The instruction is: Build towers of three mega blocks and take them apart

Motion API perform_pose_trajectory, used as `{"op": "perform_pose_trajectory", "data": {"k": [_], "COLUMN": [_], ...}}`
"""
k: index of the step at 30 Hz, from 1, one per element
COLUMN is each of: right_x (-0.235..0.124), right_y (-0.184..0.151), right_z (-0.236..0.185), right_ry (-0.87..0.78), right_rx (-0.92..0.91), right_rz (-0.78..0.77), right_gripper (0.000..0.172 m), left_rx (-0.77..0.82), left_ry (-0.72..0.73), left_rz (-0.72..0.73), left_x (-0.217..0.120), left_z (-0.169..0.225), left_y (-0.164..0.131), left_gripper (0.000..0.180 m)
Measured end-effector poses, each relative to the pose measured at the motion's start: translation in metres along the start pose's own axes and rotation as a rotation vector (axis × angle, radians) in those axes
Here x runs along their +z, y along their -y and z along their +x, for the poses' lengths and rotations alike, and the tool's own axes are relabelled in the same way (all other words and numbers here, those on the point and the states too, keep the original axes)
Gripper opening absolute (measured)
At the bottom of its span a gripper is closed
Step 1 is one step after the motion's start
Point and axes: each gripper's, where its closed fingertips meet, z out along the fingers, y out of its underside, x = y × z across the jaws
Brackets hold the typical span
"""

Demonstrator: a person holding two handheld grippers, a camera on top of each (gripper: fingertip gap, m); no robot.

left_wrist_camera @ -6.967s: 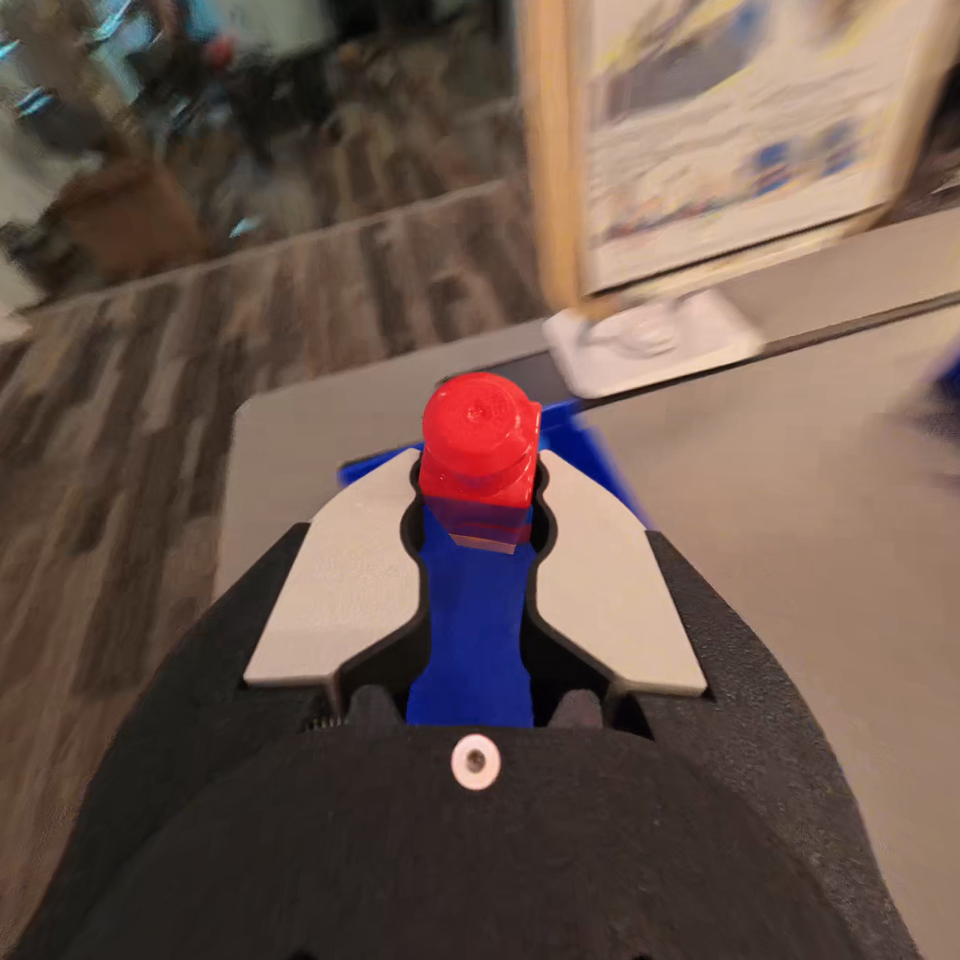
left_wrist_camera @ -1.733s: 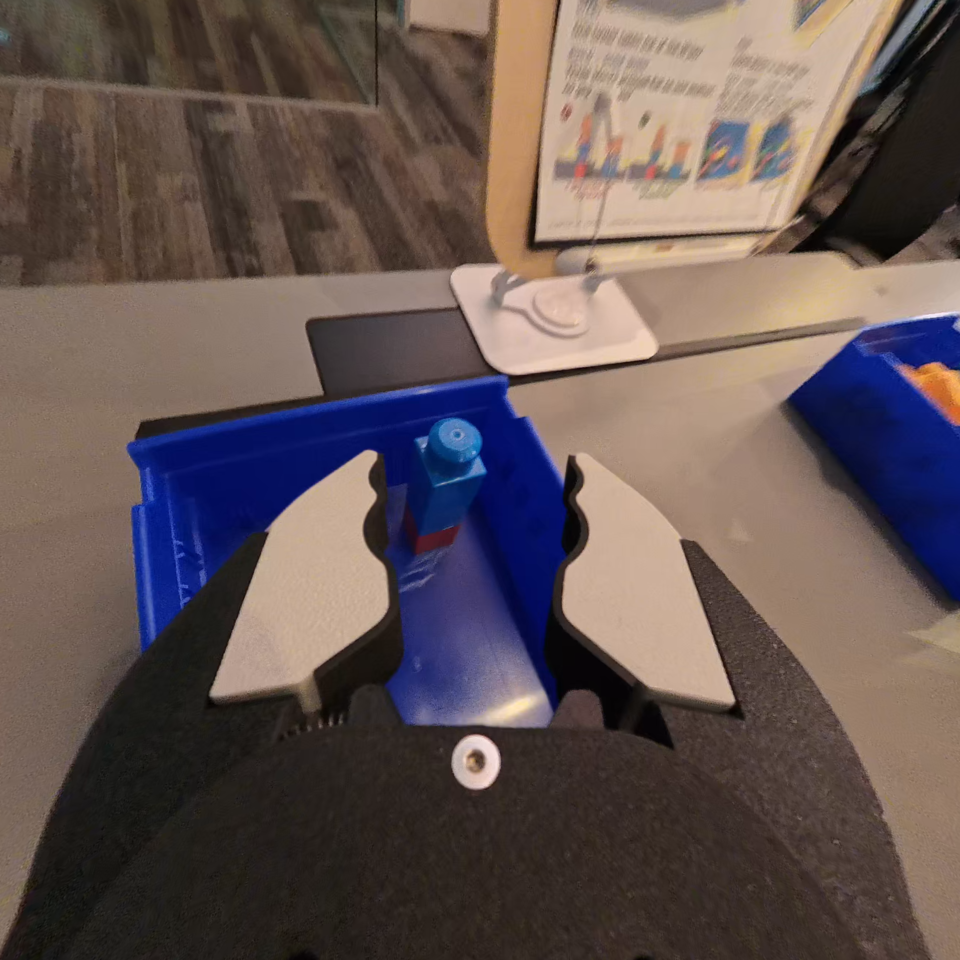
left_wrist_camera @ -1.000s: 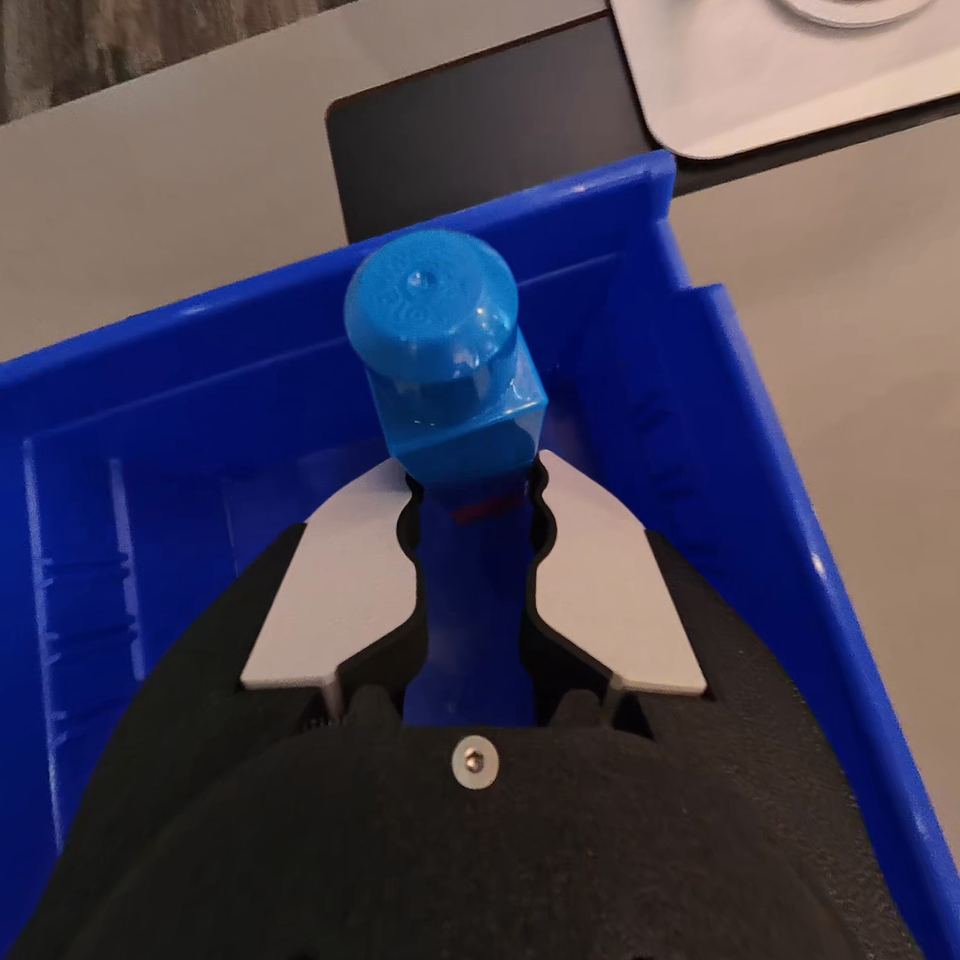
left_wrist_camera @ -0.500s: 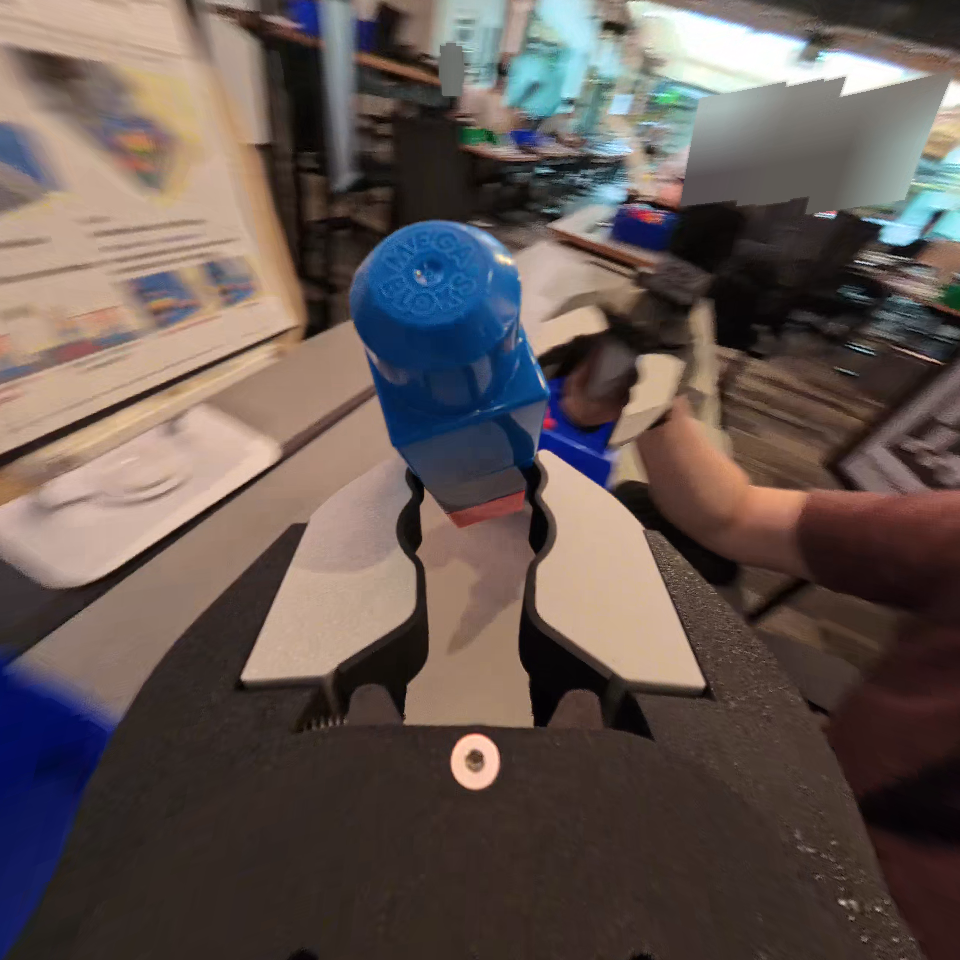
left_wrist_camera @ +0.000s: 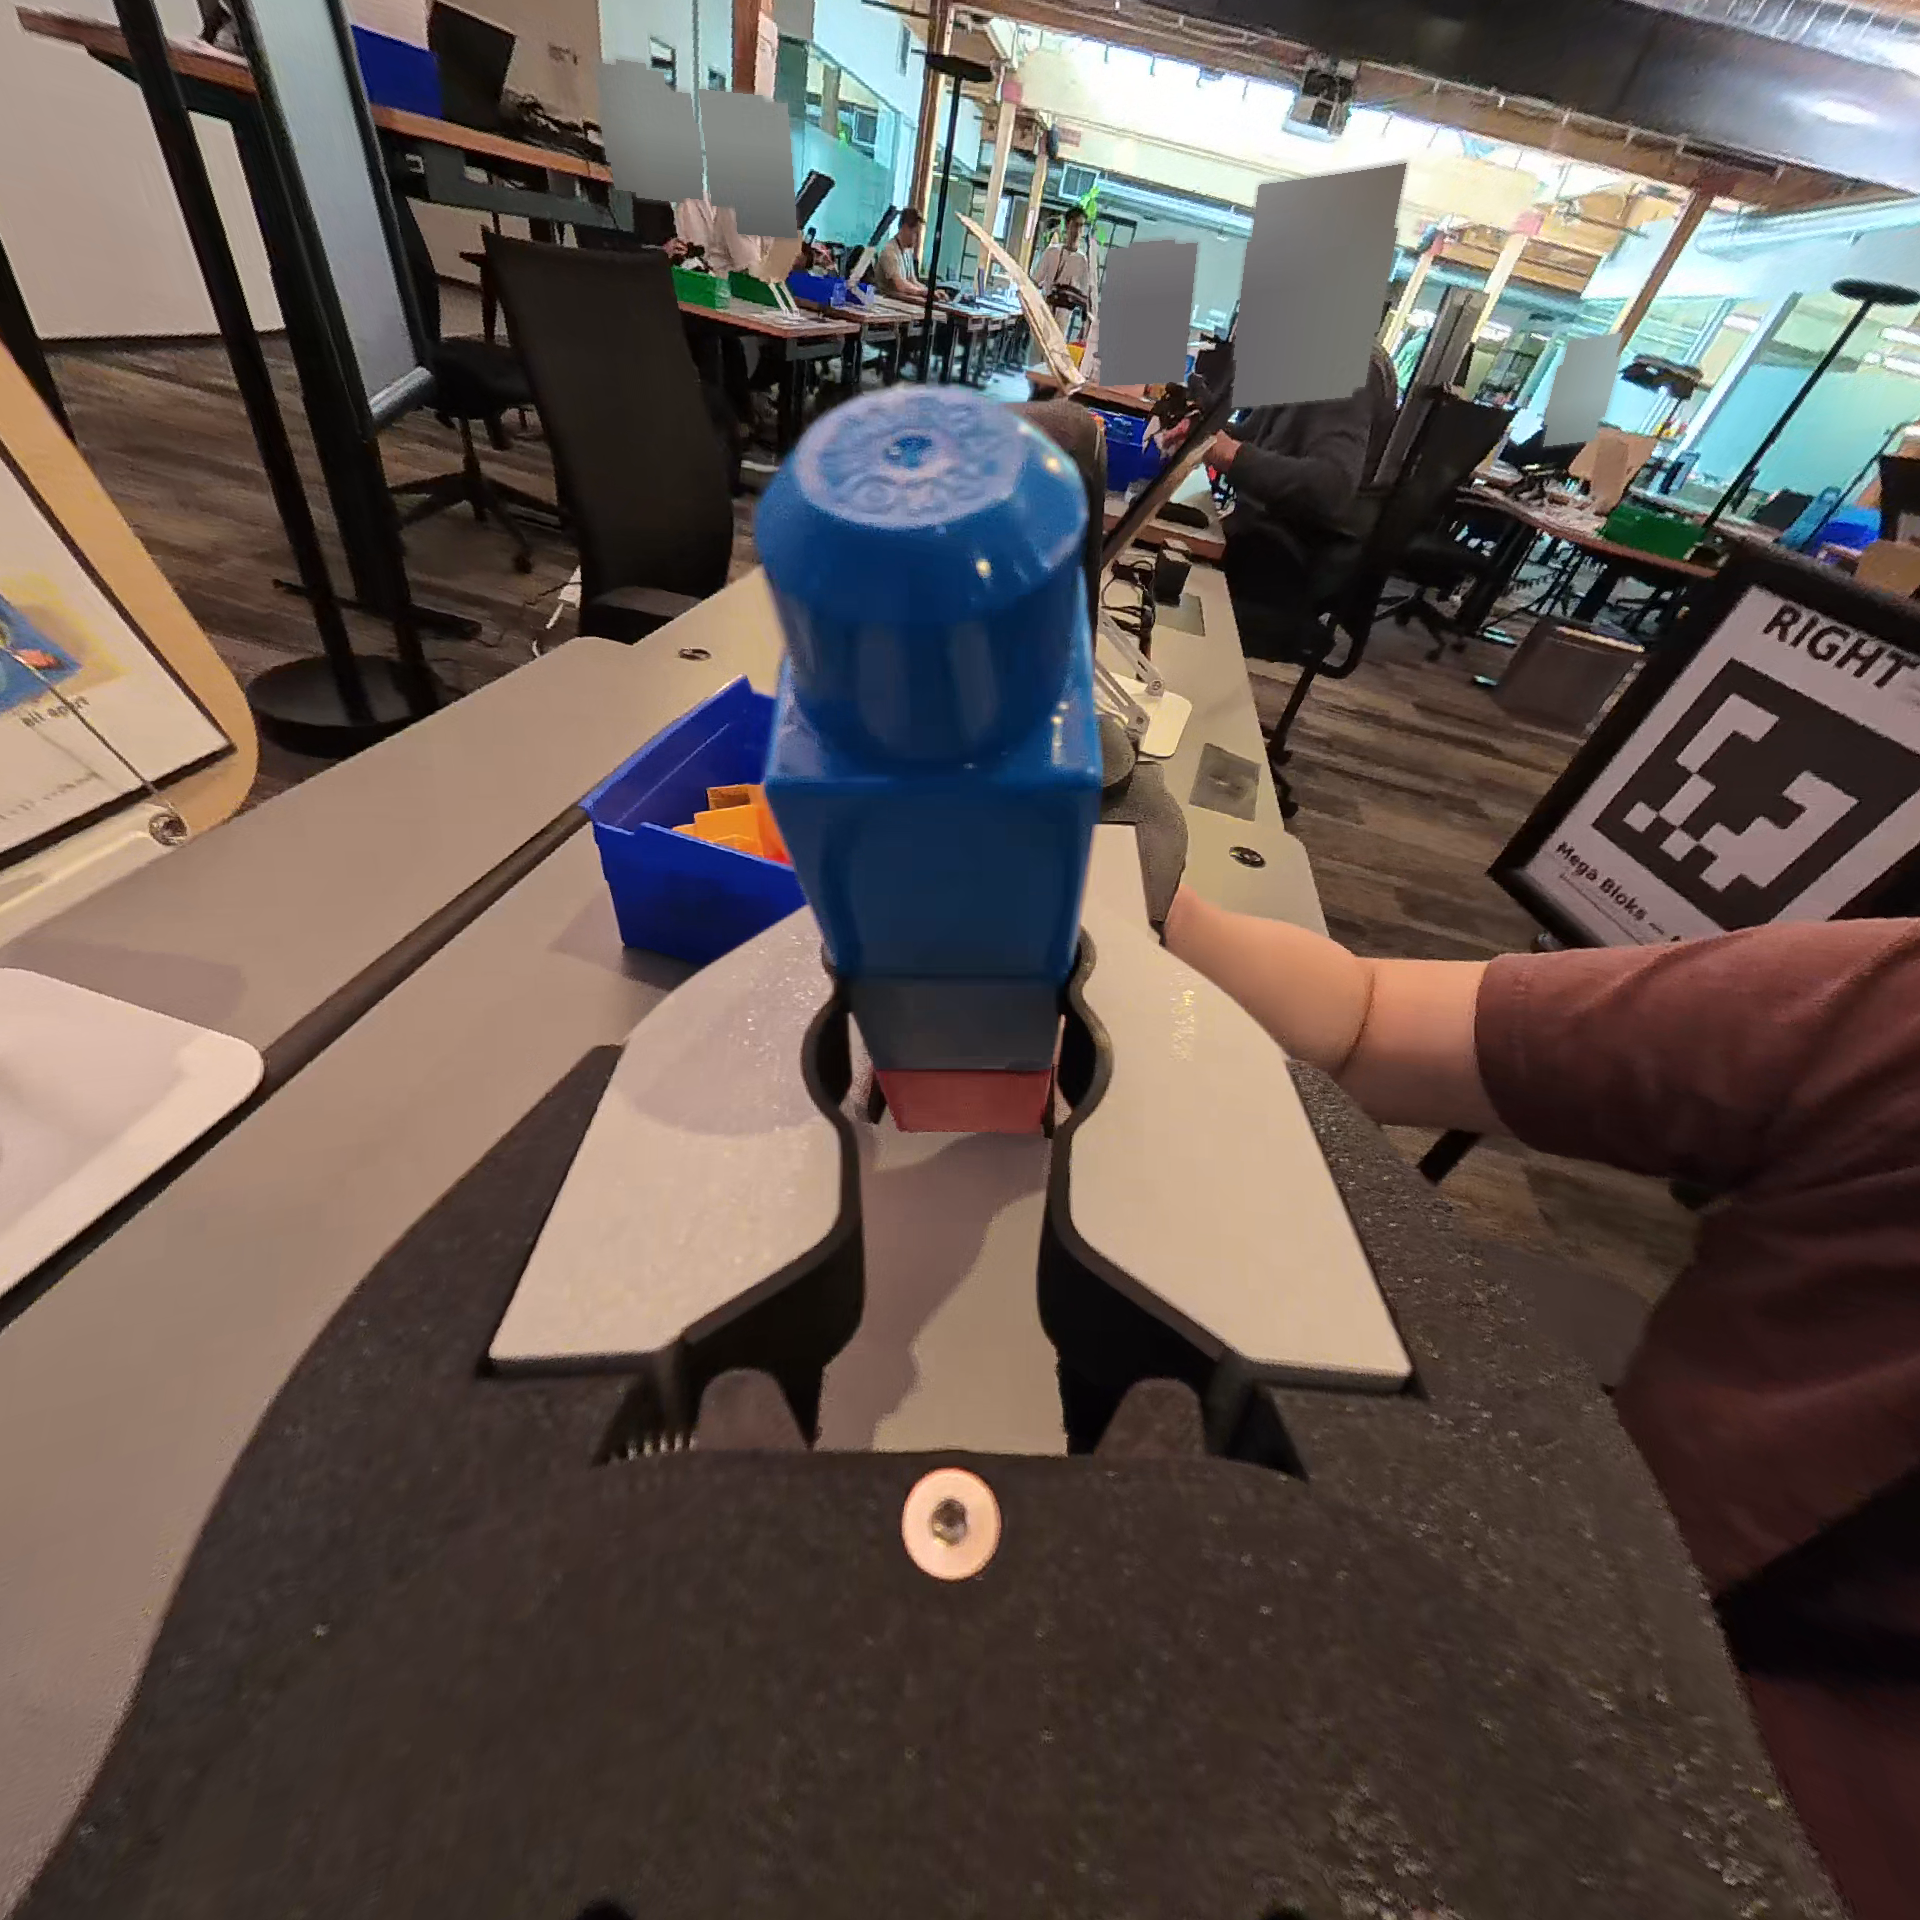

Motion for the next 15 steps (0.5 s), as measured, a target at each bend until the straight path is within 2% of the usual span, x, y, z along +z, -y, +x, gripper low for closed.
{"op": "perform_pose_trajectory", "data": {"k": [2, 3, 5, 6, 8, 10, 11, 13, 15], "right_x": [-0.001, -0.002, -0.002, -0.005, -0.026, -0.077, -0.114, -0.209, -0.305], "right_y": [-0.003, -0.01, -0.023, -0.023, -0.009, 0.004, 0.002, -0.025, -0.068], "right_z": [0.0, 0.003, 0.009, 0.009, 0.013, 0.03, 0.045, 0.076, 0.091], "right_ry": [-0.008, -0.022, -0.073, -0.089, -0.148, -0.308, -0.448, -0.799, -1.108], "right_rx": [0.013, 0.003, -0.046, -0.063, -0.085, -0.086, -0.072, 0.019, 0.197], "right_rz": [-0.032, -0.081, -0.179, -0.201, -0.205, -0.243, -0.305, -0.489, -0.692], "right_gripper": [0.036, 0.036, 0.036, 0.036, 0.036, 0.036, 0.036, 0.036, 0.037], "left_rx": [-0.003, -0.004, -0.042, -0.054, -0.012, 0.041, 0.045, 0.036, 0.033], "left_ry": [-0.001, 0.011, 0.002, -0.017, 0.079, 0.137, 0.12, 0.08, 0.065], "left_rz": [-0.005, 0.049, 0.212, 0.224, 0.217, 0.193, 0.174, 0.138, 0.086], "left_x": [-0.002, -0.008, -0.038, -0.053, -0.077, -0.087, -0.086, -0.079, -0.067], "left_z": [-0.001, -0.003, -0.004, -0.003, -0.013, -0.012, -0.006, 0.005, 0.008], "left_y": [0.002, 0.01, 0.038, 0.044, 0.047, 0.047, 0.046, 0.042, 0.034], "left_gripper": [0.035, 0.035, 0.035, 0.035, 0.035, 0.036, 0.036, 0.036, 0.036]}}
